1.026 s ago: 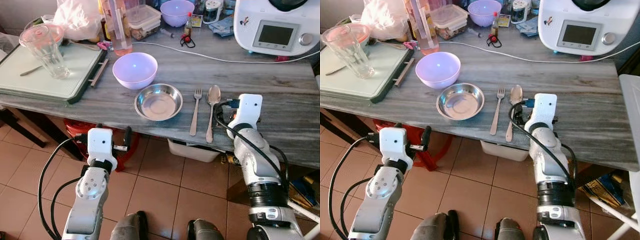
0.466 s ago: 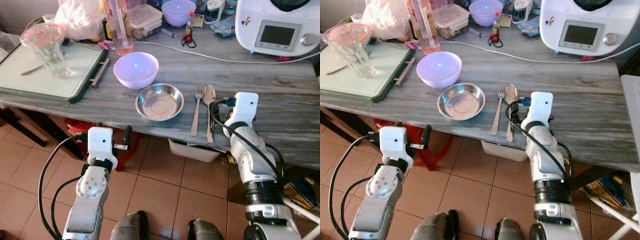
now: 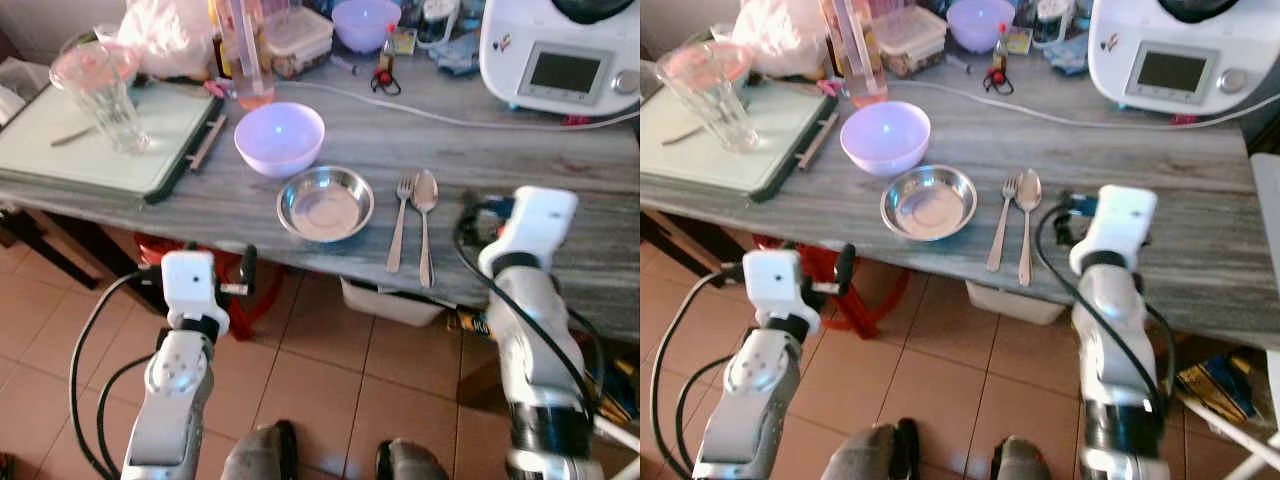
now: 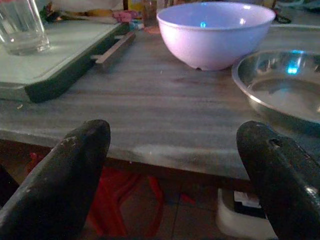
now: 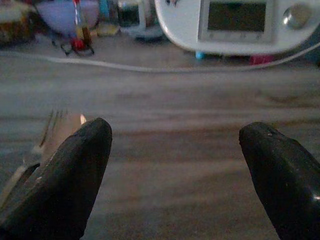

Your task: Setting the table

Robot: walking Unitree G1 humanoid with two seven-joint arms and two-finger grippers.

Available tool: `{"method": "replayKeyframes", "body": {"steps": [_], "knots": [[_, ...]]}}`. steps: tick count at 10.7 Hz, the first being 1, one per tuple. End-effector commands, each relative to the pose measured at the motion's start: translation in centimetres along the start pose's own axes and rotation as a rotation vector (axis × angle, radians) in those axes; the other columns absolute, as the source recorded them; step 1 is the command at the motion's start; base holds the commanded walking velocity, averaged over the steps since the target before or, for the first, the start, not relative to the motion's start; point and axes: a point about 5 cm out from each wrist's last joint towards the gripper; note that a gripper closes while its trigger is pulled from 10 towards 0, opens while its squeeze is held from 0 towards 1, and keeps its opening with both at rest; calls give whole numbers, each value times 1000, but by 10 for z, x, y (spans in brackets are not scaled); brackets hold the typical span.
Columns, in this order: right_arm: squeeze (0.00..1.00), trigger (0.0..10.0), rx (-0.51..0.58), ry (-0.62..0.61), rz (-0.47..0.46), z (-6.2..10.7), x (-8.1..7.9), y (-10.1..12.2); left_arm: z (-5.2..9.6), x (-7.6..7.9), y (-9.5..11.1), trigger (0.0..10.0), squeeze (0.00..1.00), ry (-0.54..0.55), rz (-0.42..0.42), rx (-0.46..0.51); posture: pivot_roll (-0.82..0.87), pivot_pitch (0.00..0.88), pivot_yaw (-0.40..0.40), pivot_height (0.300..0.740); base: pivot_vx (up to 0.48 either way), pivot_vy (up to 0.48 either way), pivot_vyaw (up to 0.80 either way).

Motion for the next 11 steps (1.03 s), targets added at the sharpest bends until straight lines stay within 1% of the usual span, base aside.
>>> {"method": "replayKeyframes", "body": {"steps": [1, 3, 4, 5, 7, 8, 9, 10, 11], "knots": [[1000, 10000, 34, 2, -13, 6, -1, 3, 5, -4, 0, 10000, 0, 14, 6, -9, 31, 86, 79, 740, 0, 0, 0], [1000, 10000, 25, 55, -67, 20, -11, -6, 8, -8, -9, 10000, 0, 26, 5, -37, 27, 49, 78, 740, 0, 0, 0], [212, 10000, 33, 78, -65, 24, -17, -7, 6, -9, -11, 10000, 0, 28, 2, -43, 24, 33, 76, 740, 0, 0, 0], [0, 10000, 27, 74, -81, 24, -19, -9, 6, -9, -12, 10000, 0, 27, 4, -45, 19, 26, 80, 740, 0, 0, 0], [0, 10000, 27, 75, -82, 21, -19, -11, 5, -6, -15, 10000, 0, 13, 12, -55, 15, 18, 81, 740, 0, 0, -444], [0, 10000, 40, 79, -86, 15, -21, -7, 3, -4, -15, 10000, 0, 5, 15, -51, 13, 28, 78, 740, 0, 0, -444], [0, 10000, 46, 80, -84, 14, -21, -5, 1, -5, -13, 10000, 0, 8, 15, -44, 13, 29, 75, 740, 0, 0, -481], [0, 10000, 46, 81, -82, 13, -21, -5, 0, -5, -11, 10000, 0, 16, 18, -34, 15, 34, 72, 740, -240, 0, -719], [0, 10000, 47, 87, -76, 11, -22, -5, -2, -5, -10, 10000, 0, 17, 18, -28, 13, 36, 69, 740, 0, 0, -800]]}}
Point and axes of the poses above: a point about 5 cm out from each wrist's last joint towards the gripper, its own z axis pointing back from the gripper into the wrist, its own y axis along the axis of the wrist's last joint, x = y × z, and after that the axes turned 12 degrees about z, right-handed
